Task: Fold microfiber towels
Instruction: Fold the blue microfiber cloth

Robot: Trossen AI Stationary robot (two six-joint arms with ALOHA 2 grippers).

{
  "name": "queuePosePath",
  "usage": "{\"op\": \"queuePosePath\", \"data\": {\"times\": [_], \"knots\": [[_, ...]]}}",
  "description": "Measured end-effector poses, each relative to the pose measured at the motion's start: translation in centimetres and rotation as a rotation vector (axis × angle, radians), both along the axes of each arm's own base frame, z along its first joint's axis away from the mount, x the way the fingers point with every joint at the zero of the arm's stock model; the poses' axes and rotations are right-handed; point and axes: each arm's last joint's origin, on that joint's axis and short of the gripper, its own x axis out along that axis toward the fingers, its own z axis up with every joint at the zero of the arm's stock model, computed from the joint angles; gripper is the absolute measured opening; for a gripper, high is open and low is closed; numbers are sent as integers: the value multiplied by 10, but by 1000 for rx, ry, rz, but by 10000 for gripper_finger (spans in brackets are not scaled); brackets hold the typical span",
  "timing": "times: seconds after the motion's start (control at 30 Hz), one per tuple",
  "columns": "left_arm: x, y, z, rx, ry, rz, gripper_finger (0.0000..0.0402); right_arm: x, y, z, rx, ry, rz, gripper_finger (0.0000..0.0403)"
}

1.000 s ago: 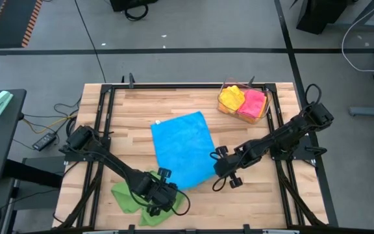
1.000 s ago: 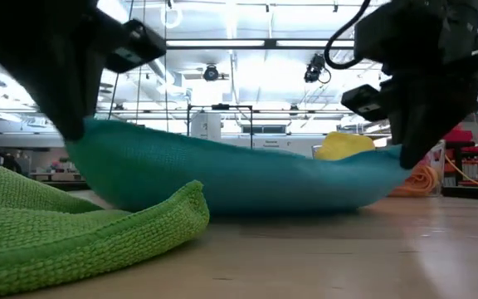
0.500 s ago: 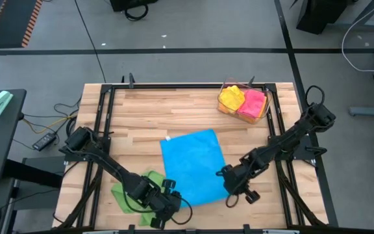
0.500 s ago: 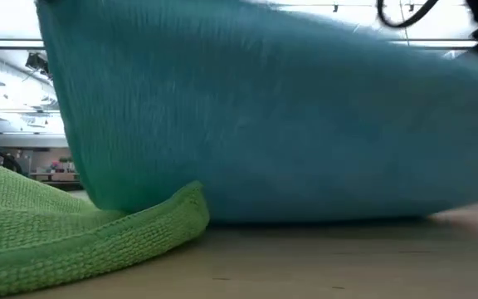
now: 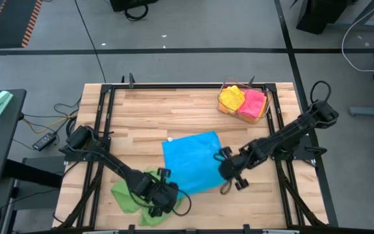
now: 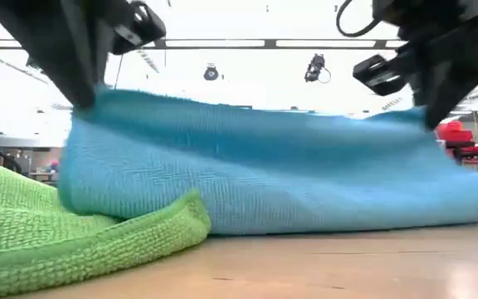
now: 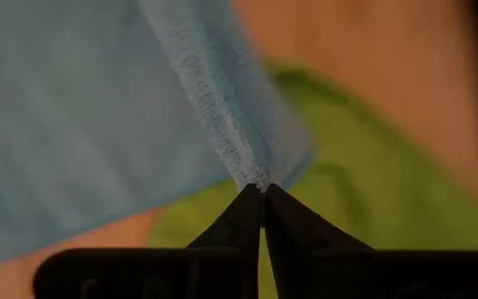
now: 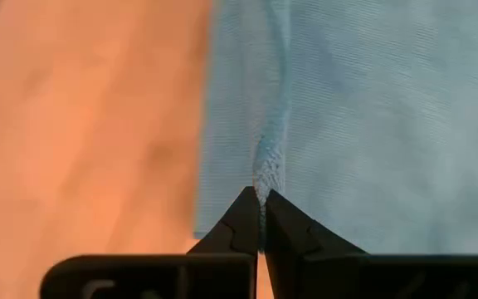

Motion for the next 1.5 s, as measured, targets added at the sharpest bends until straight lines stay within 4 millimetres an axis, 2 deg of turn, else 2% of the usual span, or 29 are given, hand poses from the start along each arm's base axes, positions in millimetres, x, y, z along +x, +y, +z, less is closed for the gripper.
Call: {"op": "queuePosePath", "data": {"times": [0.13, 0.27, 0.47, 0.73, 1.0, 1.3, 1.5], "knots": [[4, 22, -2, 99, 46, 47, 10, 7, -21, -1, -29, 10, -85, 15], [13, 42, -8, 186, 44, 81, 15, 11, -40, -2, -55, 29, -167, 15], [18, 76, -23, 222, 109, 153, 30, 14, -69, -3, -148, 47, -286, 15], [20, 113, -39, 257, 177, 238, 12, 17, -97, -5, -163, 56, -353, 15], [24, 136, -39, 279, 205, 239, 31, 20, -116, -5, -180, 46, -372, 15], [26, 163, -39, 296, 259, 265, 13, 22, -130, -4, -208, 21, -344, 15], [28, 174, -39, 299, 270, 264, 29, 23, -138, -3, -212, 7, -338, 15]]}}
